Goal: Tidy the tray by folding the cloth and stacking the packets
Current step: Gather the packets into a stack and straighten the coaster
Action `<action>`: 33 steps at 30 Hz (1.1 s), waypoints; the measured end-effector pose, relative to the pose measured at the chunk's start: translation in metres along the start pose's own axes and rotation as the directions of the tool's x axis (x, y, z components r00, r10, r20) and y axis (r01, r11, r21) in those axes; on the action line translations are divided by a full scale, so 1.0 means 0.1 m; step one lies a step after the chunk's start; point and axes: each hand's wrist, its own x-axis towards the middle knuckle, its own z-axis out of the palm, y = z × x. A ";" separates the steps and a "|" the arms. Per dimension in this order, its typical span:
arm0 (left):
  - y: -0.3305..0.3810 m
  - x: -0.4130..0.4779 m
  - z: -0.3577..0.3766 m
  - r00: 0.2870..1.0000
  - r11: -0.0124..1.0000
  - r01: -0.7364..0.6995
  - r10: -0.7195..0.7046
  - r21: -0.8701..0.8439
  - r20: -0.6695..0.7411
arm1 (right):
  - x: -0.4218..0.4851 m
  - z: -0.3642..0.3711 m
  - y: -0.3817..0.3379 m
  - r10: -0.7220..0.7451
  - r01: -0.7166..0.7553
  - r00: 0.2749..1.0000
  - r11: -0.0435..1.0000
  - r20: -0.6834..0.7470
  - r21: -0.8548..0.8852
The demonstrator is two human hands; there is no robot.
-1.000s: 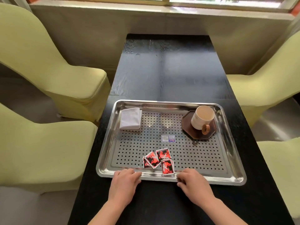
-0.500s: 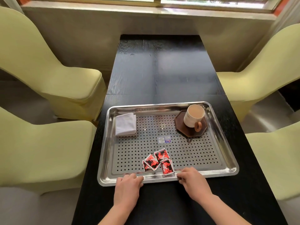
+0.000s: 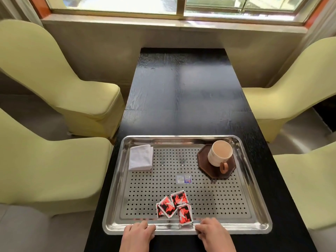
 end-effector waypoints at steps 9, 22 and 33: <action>0.02 -0.29 0.09 0.996 1.000 0.017 -0.018 0.011 0.088 | -0.16 0.02 -0.03 0.018 -0.013 0.993 0.999 0.117 -0.038; 0.04 -0.20 -0.22 0.980 0.953 0.198 -0.192 -0.231 0.048 | -0.06 -0.11 -0.18 0.128 -0.125 0.985 0.992 0.112 -0.031; 0.12 -0.19 -0.22 0.966 0.948 0.257 -0.251 -0.187 0.060 | -0.10 -0.06 -0.19 0.153 -0.145 0.982 0.987 0.114 -0.073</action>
